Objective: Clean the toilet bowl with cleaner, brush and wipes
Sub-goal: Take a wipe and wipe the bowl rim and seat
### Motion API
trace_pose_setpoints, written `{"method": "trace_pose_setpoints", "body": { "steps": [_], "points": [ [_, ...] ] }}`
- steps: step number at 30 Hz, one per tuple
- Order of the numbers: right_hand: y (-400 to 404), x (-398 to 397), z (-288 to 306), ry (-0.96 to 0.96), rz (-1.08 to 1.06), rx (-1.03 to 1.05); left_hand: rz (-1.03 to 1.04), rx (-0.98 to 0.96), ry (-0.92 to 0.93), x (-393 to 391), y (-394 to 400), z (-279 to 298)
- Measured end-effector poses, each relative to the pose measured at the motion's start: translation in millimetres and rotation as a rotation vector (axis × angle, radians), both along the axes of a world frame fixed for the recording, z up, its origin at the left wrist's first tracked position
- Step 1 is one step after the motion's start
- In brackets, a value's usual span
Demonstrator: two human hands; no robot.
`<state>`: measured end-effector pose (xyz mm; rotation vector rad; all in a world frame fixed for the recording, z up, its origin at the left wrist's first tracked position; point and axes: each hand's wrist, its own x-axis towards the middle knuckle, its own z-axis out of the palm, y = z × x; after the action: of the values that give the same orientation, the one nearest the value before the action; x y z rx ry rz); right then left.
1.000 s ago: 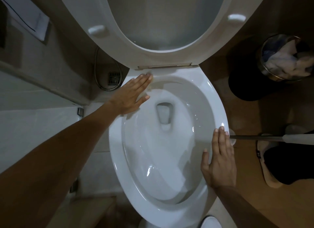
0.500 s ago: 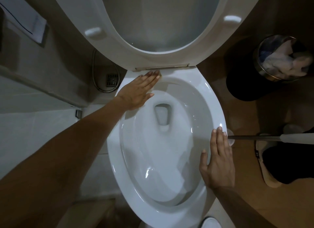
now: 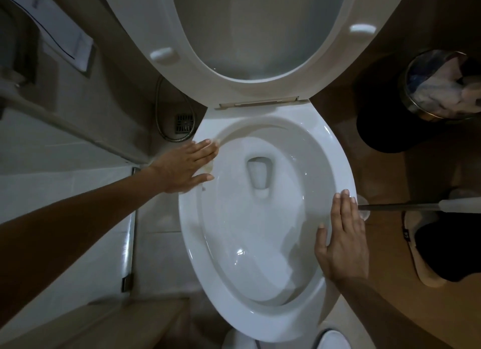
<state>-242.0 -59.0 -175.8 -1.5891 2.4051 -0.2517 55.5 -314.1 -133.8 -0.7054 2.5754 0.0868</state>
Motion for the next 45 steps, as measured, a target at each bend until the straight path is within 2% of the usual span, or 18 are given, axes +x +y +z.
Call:
{"method": "trace_pose_setpoints", "body": {
  "steps": [5,8,12,16,20,23,31,39,45],
  "points": [
    [-1,0,0,-0.009,0.004,-0.006,-0.256,-0.188,-0.322,-19,-10,20],
    [1,0,0,-0.006,0.005,-0.005,-0.254,-0.249,-0.437,-33,-12,19],
    [1,0,0,-0.01,0.007,-0.004,-0.162,-0.213,-0.445,-33,5,18],
    [1,0,1,-0.014,-0.002,-0.012,-0.207,-0.159,-0.486,-26,24,24],
    [1,-1,-1,-0.019,-0.004,-0.001,-0.27,-0.293,-0.59,-43,4,27],
    [2,0,0,-0.024,-0.009,-0.001,-0.302,-0.396,-0.589,-61,-18,27],
    [1,0,2,-0.021,-0.009,-0.001,-0.339,-0.331,-0.615,-45,1,25],
    [0,1,1,-0.016,-0.01,-0.021,-0.355,-0.439,-0.649,-84,-28,18],
    [0,1,2,-0.024,-0.012,-0.026,-0.305,-0.379,-0.64,-58,-9,14]
  ]
}}
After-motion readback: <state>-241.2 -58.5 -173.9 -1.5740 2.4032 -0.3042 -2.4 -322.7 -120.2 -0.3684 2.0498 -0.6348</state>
